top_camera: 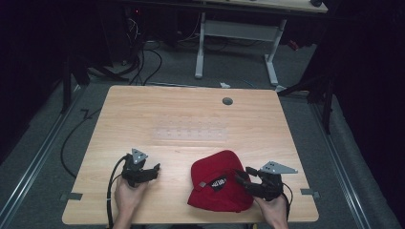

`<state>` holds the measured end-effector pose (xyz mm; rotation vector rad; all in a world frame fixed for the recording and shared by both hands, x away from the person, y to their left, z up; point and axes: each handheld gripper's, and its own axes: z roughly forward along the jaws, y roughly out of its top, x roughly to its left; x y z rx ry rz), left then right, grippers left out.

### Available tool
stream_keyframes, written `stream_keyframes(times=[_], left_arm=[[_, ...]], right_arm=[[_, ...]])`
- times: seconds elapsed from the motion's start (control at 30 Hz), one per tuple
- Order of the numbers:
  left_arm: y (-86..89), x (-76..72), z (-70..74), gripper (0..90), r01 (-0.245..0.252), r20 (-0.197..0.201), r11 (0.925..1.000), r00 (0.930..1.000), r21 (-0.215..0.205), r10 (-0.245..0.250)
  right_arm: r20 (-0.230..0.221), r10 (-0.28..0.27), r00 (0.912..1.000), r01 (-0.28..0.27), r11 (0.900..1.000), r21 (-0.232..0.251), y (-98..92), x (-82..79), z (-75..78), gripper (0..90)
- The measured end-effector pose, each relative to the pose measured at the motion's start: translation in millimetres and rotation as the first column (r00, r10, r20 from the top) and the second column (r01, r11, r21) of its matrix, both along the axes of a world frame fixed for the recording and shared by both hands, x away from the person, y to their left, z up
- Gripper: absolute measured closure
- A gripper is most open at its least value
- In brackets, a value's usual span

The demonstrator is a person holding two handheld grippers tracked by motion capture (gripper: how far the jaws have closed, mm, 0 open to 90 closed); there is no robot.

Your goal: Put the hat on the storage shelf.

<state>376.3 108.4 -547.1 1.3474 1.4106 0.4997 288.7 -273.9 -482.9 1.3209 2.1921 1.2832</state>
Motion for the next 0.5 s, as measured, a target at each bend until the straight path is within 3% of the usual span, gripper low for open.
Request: stream_keyframes(times=[0.27, 0.5], left_arm=[[-0.1, 0.0, 0.0, 26.9, -0.001, 0.000, 1.0000, 1.0000, 0.000, 0.001], [-0.2, -0.1, 0.0, 26.9, 0.000, 0.000, 1.0000, 1.0000, 0.000, 0.000]], right_arm=[[-0.023, 0.003, 0.9997, -0.003, 1.000, -0.010, 4.3, 7.1, -8.9, 42.1], [-0.028, 0.000, 0.9996, 0.000, 1.000, -0.029, 8.3, 10.1, -15.5, 50.7]])
